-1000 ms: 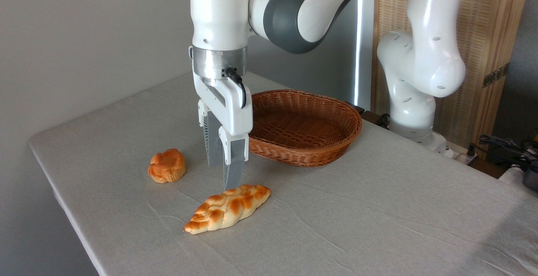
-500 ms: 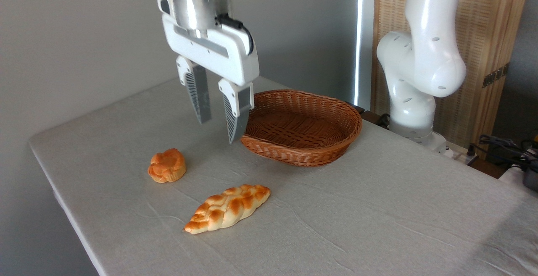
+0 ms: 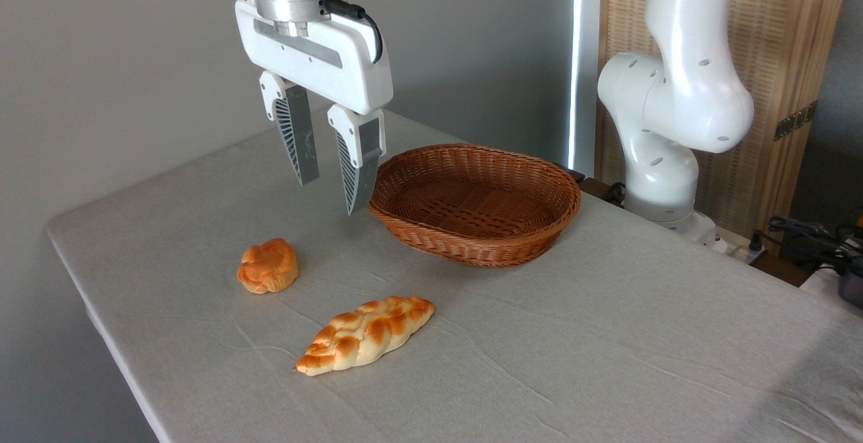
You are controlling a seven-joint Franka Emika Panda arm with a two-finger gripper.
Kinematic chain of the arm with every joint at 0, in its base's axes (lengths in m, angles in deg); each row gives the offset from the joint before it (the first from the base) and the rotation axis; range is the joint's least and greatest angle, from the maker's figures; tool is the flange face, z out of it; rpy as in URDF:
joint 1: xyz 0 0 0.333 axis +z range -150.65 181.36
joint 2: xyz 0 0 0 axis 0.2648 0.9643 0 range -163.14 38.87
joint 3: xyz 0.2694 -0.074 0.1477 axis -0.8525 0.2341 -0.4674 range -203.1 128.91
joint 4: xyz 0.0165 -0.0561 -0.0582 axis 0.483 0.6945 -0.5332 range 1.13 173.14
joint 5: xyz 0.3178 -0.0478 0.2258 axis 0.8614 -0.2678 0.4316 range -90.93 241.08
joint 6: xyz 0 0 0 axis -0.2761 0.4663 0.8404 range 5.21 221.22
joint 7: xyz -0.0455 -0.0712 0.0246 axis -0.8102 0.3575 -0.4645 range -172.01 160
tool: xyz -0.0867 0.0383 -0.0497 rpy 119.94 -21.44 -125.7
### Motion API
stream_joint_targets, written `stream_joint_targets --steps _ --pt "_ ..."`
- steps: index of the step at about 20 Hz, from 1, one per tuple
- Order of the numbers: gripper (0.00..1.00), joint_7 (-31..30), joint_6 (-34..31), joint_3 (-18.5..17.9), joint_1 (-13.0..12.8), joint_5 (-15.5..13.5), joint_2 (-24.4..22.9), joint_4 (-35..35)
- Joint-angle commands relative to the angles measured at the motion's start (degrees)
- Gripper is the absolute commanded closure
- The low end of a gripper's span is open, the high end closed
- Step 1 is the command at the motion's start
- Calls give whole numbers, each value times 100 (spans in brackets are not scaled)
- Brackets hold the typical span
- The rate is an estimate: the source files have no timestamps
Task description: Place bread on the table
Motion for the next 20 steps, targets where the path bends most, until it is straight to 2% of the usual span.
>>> stream_joint_targets --steps 1,7,20 --pt "0 -13 -369 51 99 213 114 -252" --pt "0 110 -615 7 107 276 308 -726" --pt "0 101 -686 7 107 267 299 -736"
